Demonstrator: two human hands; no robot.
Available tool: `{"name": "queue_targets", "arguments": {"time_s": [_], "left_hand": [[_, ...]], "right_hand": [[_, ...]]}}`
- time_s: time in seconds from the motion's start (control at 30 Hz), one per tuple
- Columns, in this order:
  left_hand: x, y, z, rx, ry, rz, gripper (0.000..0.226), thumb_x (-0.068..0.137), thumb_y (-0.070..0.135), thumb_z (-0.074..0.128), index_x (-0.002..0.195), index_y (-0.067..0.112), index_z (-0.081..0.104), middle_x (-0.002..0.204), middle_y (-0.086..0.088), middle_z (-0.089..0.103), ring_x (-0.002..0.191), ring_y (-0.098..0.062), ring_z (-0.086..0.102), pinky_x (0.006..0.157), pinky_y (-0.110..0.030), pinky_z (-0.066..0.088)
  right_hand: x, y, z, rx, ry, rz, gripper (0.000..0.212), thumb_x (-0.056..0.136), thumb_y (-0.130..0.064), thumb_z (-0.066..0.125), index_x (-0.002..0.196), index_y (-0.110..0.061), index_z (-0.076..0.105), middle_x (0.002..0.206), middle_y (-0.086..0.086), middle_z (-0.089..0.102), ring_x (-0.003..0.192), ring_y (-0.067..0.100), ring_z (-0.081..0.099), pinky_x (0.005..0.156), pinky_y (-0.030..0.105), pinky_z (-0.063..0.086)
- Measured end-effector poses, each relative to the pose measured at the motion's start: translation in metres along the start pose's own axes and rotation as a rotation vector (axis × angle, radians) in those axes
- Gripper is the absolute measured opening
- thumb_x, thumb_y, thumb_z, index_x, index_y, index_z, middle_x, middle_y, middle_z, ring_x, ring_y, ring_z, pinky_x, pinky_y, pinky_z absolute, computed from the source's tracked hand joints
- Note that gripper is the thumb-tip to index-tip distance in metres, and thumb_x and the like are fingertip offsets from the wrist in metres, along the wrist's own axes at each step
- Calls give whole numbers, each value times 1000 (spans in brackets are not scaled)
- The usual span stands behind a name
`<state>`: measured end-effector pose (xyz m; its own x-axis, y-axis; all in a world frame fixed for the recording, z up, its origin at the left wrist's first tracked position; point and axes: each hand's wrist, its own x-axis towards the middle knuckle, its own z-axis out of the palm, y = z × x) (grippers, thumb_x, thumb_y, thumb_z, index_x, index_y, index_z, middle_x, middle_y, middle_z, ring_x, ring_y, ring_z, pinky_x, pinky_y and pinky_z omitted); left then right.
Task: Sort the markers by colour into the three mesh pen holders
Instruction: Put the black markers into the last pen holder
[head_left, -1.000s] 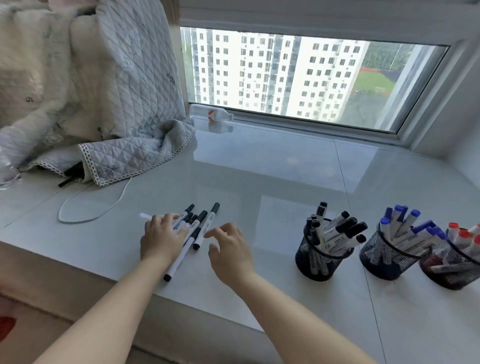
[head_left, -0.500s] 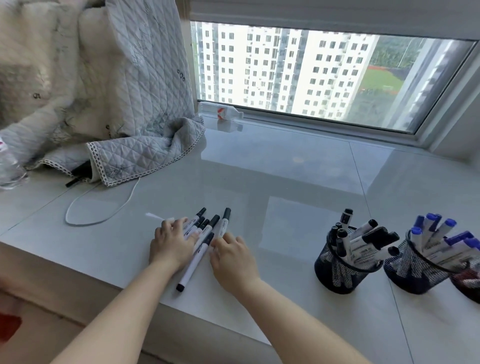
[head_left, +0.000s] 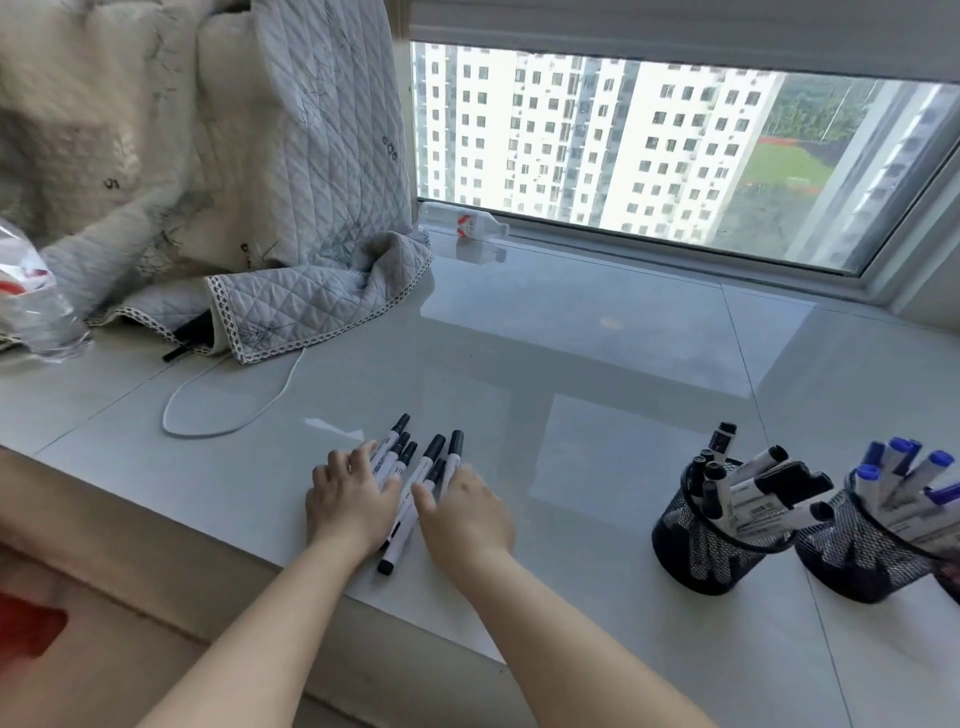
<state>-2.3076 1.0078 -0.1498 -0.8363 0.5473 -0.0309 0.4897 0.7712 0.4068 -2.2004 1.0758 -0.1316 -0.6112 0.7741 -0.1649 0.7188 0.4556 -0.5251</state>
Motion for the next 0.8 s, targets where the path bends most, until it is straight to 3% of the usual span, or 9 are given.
{"name": "queue_targets", "arguments": {"time_s": [0.17,0.37,0.6,0.8], "left_hand": [[-7,1,2,-24,43,-32,59,90,44,46,139,17,28,137,-13,33,124,-31,32,99,-40,33],[-8,2,3,-79,109,-56,54,92,42,42,137,15,31,136,-16,35,123,-31,33,98,-40,34],[-7,2,9,65,113,-36,71,85,55,49,138,13,26,133,-14,33,120,-31,33,95,-38,36],[-10,8,10,224,115,-12,62,87,57,42,121,6,40,124,-14,42,112,-30,42,88,-36,40]], "right_hand": [[14,-14,0,-38,-42,130,61,84,-56,45,123,-12,33,122,12,53,110,32,55,72,33,37],[20,-20,-7,-97,-117,160,53,85,-48,40,124,-12,34,121,13,54,110,33,54,72,35,39],[15,-12,-6,-148,-92,139,56,88,-49,37,128,-10,32,126,11,45,112,32,53,76,34,39],[3,15,-12,-250,-90,91,41,89,-24,42,126,-9,34,124,11,42,115,31,47,78,37,44]]}}
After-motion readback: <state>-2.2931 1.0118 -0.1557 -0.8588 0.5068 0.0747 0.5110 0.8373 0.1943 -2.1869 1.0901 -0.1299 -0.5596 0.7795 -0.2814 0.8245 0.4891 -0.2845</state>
